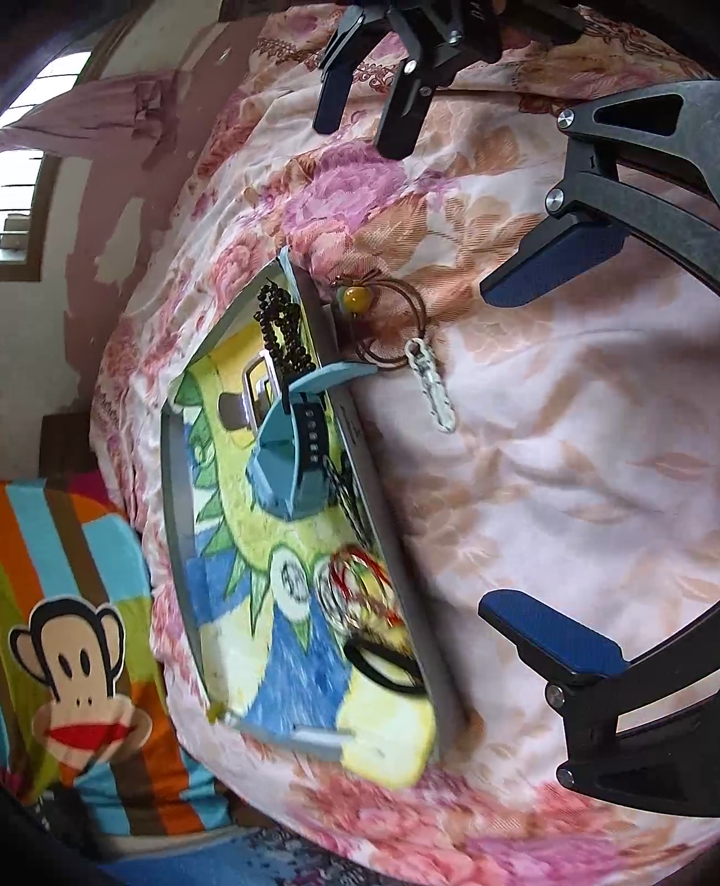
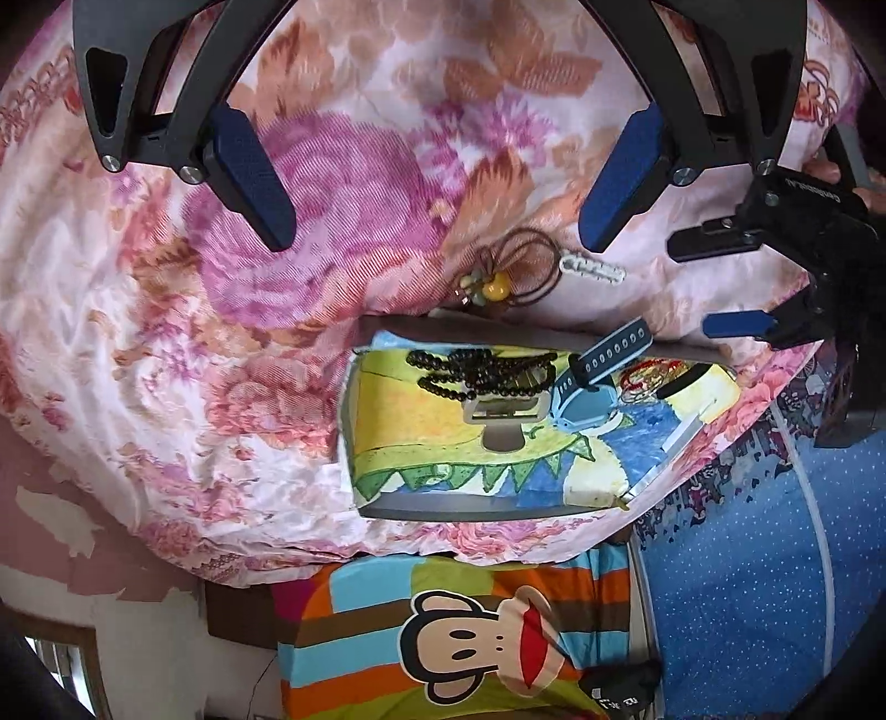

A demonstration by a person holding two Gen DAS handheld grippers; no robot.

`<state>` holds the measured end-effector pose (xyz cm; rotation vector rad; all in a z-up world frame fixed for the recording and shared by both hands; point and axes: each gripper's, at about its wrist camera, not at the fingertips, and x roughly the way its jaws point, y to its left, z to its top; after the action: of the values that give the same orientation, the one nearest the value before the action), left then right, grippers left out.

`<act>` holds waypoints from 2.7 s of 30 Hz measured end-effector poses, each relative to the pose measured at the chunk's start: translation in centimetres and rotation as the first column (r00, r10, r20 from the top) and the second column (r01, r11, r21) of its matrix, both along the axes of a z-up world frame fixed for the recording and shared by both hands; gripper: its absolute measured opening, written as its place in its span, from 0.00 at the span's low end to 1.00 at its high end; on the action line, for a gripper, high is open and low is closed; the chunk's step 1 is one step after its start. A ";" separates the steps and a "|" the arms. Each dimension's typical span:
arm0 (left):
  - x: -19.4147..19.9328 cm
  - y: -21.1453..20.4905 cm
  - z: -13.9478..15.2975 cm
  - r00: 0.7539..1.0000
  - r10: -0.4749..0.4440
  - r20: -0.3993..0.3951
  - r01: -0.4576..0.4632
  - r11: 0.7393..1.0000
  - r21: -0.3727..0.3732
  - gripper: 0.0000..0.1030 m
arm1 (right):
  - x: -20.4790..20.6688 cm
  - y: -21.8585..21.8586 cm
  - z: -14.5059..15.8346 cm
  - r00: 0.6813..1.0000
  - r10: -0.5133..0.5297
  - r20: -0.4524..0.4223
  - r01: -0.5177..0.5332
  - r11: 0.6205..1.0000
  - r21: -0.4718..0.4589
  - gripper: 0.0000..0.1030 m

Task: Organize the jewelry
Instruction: 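Grasp the white keychain with the left tool while the right tool grasps the yellow-bead cord, then carry the keychain into the tray with the left tool while the right tool carries the cord there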

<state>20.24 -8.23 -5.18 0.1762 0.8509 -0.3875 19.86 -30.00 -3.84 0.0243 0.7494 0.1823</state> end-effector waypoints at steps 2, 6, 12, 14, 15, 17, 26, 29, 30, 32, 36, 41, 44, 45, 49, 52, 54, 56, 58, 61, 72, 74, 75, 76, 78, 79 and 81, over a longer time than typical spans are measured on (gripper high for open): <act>0.8 -0.5 -0.2 1.000 -0.028 -0.009 0.028 1.000 -0.010 0.95 | 0.9 0.5 -0.3 1.000 0.017 -0.007 -0.017 1.000 -0.001 0.72; 1.7 -1.4 -0.7 0.997 -0.077 -0.018 0.077 0.997 -0.011 0.77 | 2.4 1.4 -1.0 0.997 0.067 -0.031 -0.067 0.998 0.022 0.56; 2.5 -2.6 -1.7 0.983 -0.176 -0.049 0.175 0.984 -0.021 0.55 | 3.9 2.2 -2.0 0.992 0.108 -0.065 -0.106 0.993 0.044 0.41; 2.7 -2.9 -1.9 0.979 -0.198 -0.051 0.197 0.980 -0.027 0.50 | 4.3 2.4 -2.3 0.990 0.115 -0.078 -0.112 0.992 0.050 0.36; 2.8 -2.9 -1.9 0.977 -0.206 -0.050 0.205 0.978 -0.027 0.48 | 4.4 2.6 -2.4 0.990 0.119 -0.081 -0.116 0.992 0.049 0.36; 3.1 -3.1 -2.0 0.974 -0.219 -0.052 0.218 0.976 -0.027 0.44 | 4.7 3.0 -2.6 0.988 0.126 -0.084 -0.123 0.991 0.043 0.36; 3.7 -4.6 -3.7 0.972 -0.216 -0.086 0.223 0.972 0.071 0.39 | 5.6 3.6 -3.9 0.984 0.123 -0.127 -0.123 0.992 0.012 0.36; 3.5 -5.0 -3.9 0.976 -0.204 -0.077 0.212 0.970 0.119 0.34 | 5.7 3.7 -4.0 0.985 0.118 -0.129 -0.118 0.993 0.004 0.34; 3.5 -5.1 -4.0 0.977 -0.198 -0.076 0.207 0.969 0.136 0.31 | 5.7 3.8 -4.1 0.985 0.113 -0.131 -0.114 0.994 -0.001 0.33; 3.6 -5.2 -4.1 0.978 -0.197 -0.073 0.205 0.968 0.147 0.28 | 5.7 3.7 -4.3 0.985 0.104 -0.135 -0.106 0.994 -0.011 0.29; 3.6 -5.1 -4.1 0.977 -0.199 -0.072 0.208 0.967 0.148 0.18 | 5.8 3.6 -4.3 0.986 0.097 -0.135 -0.101 0.995 -0.017 0.26; 3.2 -5.5 -4.3 0.976 -0.210 -0.066 0.218 0.961 0.167 0.08 | 5.5 3.5 -4.0 0.987 0.097 -0.127 -0.101 0.995 -0.020 0.25; 3.1 -5.6 -4.2 0.975 -0.211 -0.066 0.219 0.962 0.163 0.05 | 5.2 3.4 -3.9 0.986 0.096 -0.133 -0.100 0.995 -0.019 0.25; 3.1 -5.6 -4.2 0.976 -0.208 -0.067 0.216 0.963 0.160 0.05 | 5.1 3.3 -3.8 0.986 0.097 -0.135 -0.100 0.995 -0.019 0.25; 2.8 -5.1 -3.9 0.979 -0.183 -0.092 0.193 0.973 0.123 0.03 | 4.1 3.2 -3.5 0.985 0.099 -0.144 -0.104 0.994 -0.027 0.25; 2.1 -4.5 -3.6 0.981 -0.156 -0.112 0.167 0.982 0.088 0.03 | 3.3 3.2 -3.3 0.984 0.099 -0.149 -0.104 0.994 -0.027 0.25; 1.4 -4.0 -3.3 0.983 -0.140 -0.123 0.149 0.987 0.062 0.03 | 2.6 3.2 -3.0 0.984 0.096 -0.149 -0.100 0.995 -0.021 0.25; 0.6 -3.8 -3.1 0.985 -0.124 -0.123 0.132 0.990 0.054 0.03 | 1.9 3.1 -2.6 0.985 0.094 -0.143 -0.097 0.995 -0.015 0.25; 0.0 -3.5 -2.8 0.988 -0.100 -0.117 0.107 0.993 0.056 0.03 | 1.1 3.2 -2.2 0.987 0.087 -0.134 -0.089 0.996 -0.007 0.25; -0.9 -2.9 -2.0 0.993 -0.044 -0.114 0.049 0.998 0.048 0.03 | -0.1 3.4 -1.4 0.991 0.082 -0.107 -0.082 0.997 0.007 0.25; -4.9 1.2 2.1 0.995 0.086 -0.041 -0.090 0.992 -0.093 0.03 | -3.6 6.7 3.3 0.975 0.168 0.143 -0.180 0.981 0.077 0.25; -4.8 1.7 2.6 0.995 0.101 -0.020 -0.103 0.989 -0.104 0.03 | -3.5 7.1 4.2 0.966 0.164 0.202 -0.181 0.981 0.069 0.25; -4.7 2.0 3.0 0.993 0.116 -0.009 -0.116 0.986 -0.118 0.03 | -3.4 7.2 4.5 0.962 0.157 0.225 -0.177 0.981 0.074 0.25; -4.5 2.3 3.2 0.992 0.126 -0.004 -0.125 0.984 -0.127 0.03 | -3.1 7.1 4.8 0.958 0.145 0.247 -0.169 0.983 0.078 0.25; -4.1 2.8 3.7 0.987 0.160 0.025 -0.155 0.977 -0.143 0.03 | -2.4 7.0 5.2 0.954 0.118 0.277 -0.144 0.987 0.074 0.25; -4.0 3.3 4.0 0.984 0.175 0.034 -0.168 0.973 -0.156 0.03 | -1.9 6.9 5.4 0.953 0.098 0.288 -0.123 0.990 0.072 0.25; -3.0 4.3 4.5 0.976 0.212 0.049 -0.199 0.961 -0.189 0.03 | -1.0 6.7 5.6 0.950 0.070 0.305 -0.098 0.992 0.078 0.25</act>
<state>17.26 -3.95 -0.67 -0.0699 0.7527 -0.2610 18.83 -23.31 1.75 0.0516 0.4362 0.2950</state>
